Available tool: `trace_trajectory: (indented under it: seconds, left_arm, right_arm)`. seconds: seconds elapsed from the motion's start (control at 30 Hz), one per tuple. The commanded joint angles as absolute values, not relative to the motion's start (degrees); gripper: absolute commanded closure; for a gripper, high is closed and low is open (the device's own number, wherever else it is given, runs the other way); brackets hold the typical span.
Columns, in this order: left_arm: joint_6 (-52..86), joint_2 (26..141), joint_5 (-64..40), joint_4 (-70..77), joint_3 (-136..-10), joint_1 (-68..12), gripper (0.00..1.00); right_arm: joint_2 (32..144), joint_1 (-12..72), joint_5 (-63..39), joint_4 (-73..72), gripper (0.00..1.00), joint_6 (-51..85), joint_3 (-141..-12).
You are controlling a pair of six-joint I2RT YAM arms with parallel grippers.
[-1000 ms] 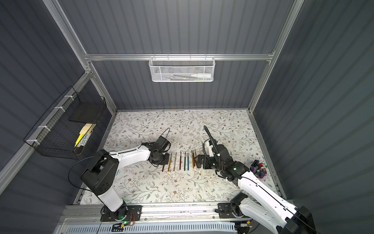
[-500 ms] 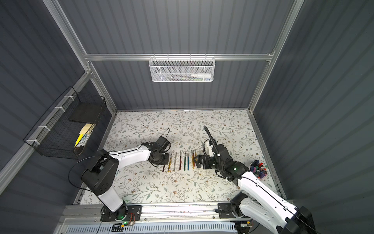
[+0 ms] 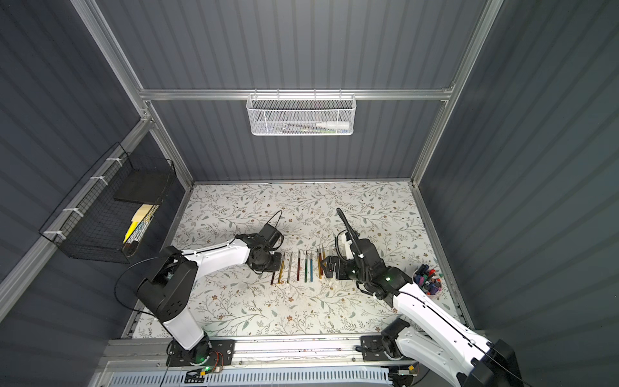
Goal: Remove protective caps from carving knives
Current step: Place the carving knife at the center of the board.
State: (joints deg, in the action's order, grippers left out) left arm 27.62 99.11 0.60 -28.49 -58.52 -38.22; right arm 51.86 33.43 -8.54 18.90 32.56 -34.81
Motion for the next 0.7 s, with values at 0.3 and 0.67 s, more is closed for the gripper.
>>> trace_trajectory:
  seconds: [0.3, 0.67]
  left_arm:
    - [27.95, 98.19, 0.22, -30.64, -59.83, -38.50, 0.81]
    - [27.95, 91.41, 5.99, -35.40, -63.95, -38.41, 0.30]
  right_arm:
    - [51.02, 33.66, -7.04, 19.46, 0.01, 32.35, -34.33]
    - [50.33, 33.65, -3.93, 19.01, 0.01, 28.90, -36.25]
